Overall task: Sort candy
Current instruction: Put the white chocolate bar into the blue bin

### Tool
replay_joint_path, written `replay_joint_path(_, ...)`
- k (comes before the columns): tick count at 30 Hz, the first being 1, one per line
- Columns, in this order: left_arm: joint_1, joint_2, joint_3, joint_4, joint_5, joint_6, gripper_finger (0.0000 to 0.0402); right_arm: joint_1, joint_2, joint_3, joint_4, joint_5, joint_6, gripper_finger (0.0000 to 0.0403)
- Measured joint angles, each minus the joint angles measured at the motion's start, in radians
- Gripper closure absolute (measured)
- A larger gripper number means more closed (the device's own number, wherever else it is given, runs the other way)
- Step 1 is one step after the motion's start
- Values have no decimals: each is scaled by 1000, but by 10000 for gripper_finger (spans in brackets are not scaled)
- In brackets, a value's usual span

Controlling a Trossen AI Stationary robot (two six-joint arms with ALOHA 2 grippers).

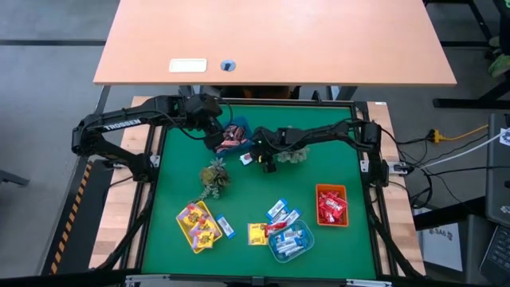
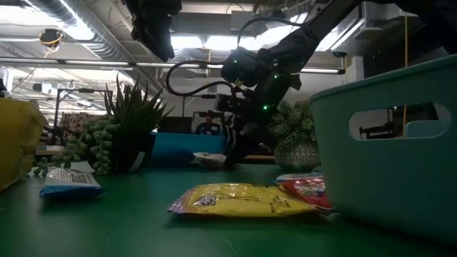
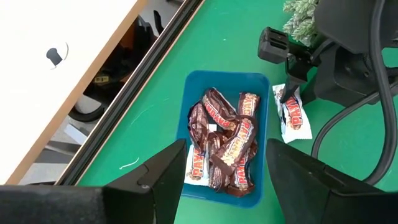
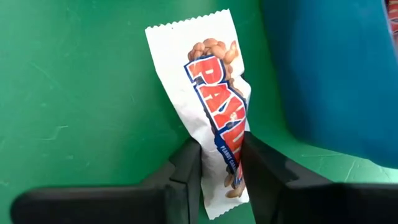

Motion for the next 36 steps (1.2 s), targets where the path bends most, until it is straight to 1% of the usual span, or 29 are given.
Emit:
replay_joint_path(17,0,0,0,7,0,0,195,0,-9,191,-171,-11,8,302)
replay_joint_path(25,0,0,0,8,0,0,195,-1,-11,282,-188,-10,8,302)
replay_joint_path(31,0,0,0,8,0,0,195,-2,-14,311,-147,47,-4,301)
replay_joint_path(36,0,0,0,8,0,0,195,-2,-14,313,-96,125,-6,301)
